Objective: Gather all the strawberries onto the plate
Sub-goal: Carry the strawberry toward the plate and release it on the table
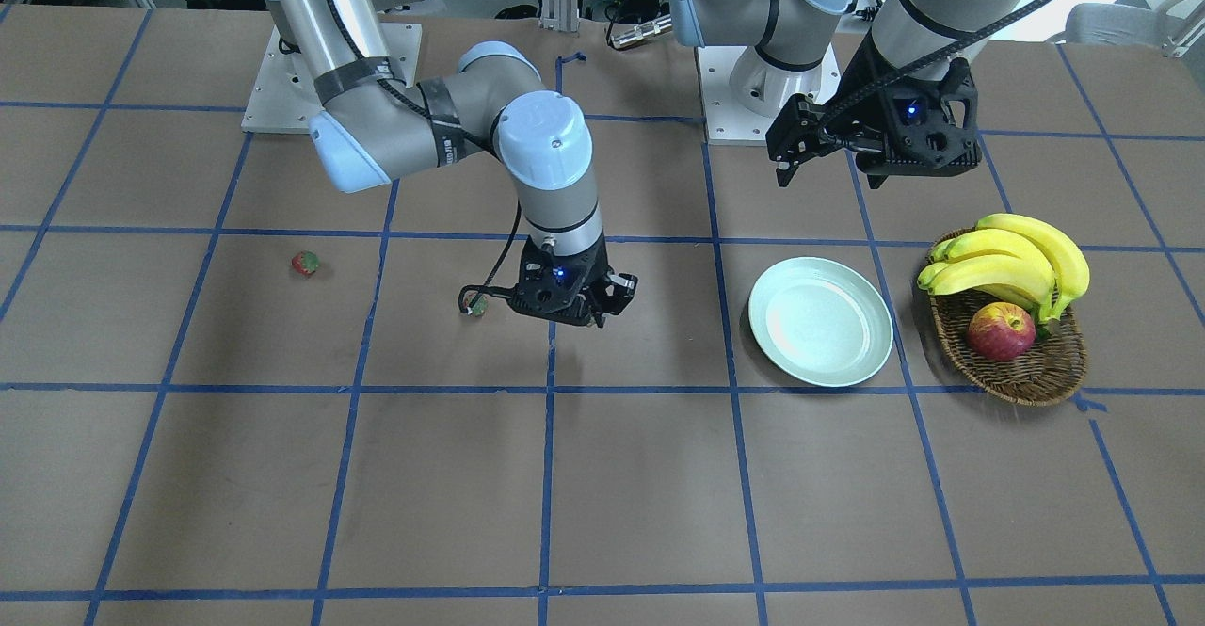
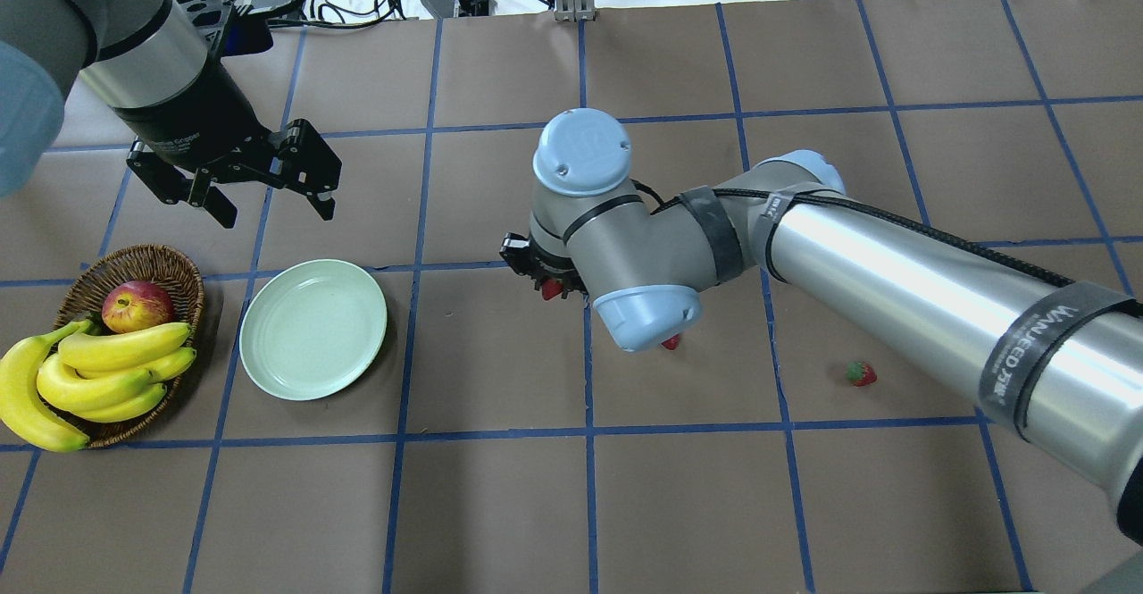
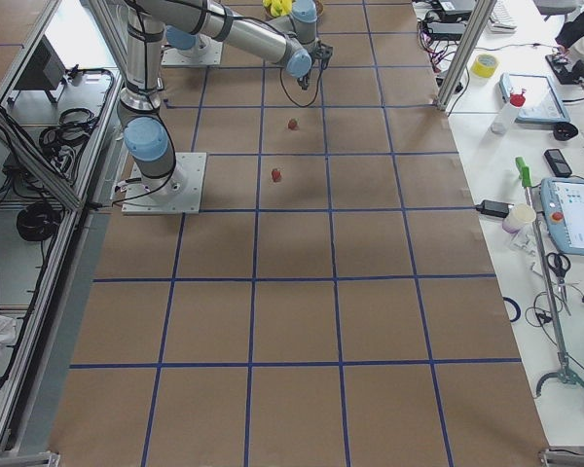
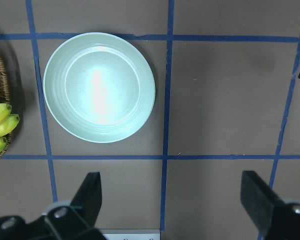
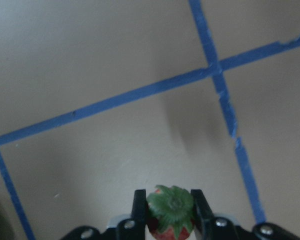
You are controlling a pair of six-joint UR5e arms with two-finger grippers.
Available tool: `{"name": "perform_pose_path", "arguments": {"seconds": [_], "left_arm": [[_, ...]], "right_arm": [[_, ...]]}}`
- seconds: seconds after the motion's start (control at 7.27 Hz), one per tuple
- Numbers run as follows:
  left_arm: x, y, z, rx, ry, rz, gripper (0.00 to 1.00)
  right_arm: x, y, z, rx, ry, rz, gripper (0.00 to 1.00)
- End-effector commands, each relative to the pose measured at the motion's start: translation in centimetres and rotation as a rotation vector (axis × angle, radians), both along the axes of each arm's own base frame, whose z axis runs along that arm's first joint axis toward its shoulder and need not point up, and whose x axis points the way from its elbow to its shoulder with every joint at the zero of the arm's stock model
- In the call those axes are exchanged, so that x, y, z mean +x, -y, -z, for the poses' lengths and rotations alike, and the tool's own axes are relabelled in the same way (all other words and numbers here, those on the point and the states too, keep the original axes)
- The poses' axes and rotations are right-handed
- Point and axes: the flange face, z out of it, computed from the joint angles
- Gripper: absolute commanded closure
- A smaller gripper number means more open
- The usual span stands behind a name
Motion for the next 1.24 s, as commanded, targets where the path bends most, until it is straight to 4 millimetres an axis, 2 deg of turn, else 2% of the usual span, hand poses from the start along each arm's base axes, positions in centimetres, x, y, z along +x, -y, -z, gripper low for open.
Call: {"name": "perform_pose_path", "arguments": {"seconds": [0.0,0.14,0.28,0.41,0.55,0.69,0.83,0.96,1.1], "left_arm": [[0.0,0.0,0.0,0.000,0.001,0.000,0.00],[0.0,0.0,0.0,-0.002,-0.001,0.000,0.00],[0.0,0.0,0.1,0.001,-0.001,0.000,0.00],[-0.1,0.0,0.1,0.000,-0.001,0.000,0.00],[0.0,0.0,0.1,0.000,-0.001,0.000,0.00],[-0.1,0.0,0.1,0.000,-0.001,0.001,0.00],[0.0,0.0,0.1,0.000,-0.001,0.000,0.00],[-0.1,0.0,0.0,-0.002,0.000,0.000,0.00],[-0.1,0.0,0.1,0.001,-0.002,0.000,0.00]], "right_arm": [[5.3,-2.9,3.5,0.049,-0.019,-0.003,0.86],[5.7,-2.6,5.0,0.045,-0.015,-0.005,0.81],[5.7,-2.8,5.1,0.054,-0.019,-0.012,0.51],[5.6,-2.7,4.6,0.044,-0.014,-0.003,0.06],[5.4,-2.5,1.7,-0.012,-0.004,-0.034,0.00],[2.1,-2.4,-1.0,-0.014,-0.057,-0.020,0.00],[-4.1,-1.5,-3.0,0.046,-0.200,0.021,0.00],[-9.1,-0.4,-4.2,0.054,-0.208,0.033,0.00],[-13.3,0.6,-4.3,0.062,-0.210,0.046,0.00]]}}
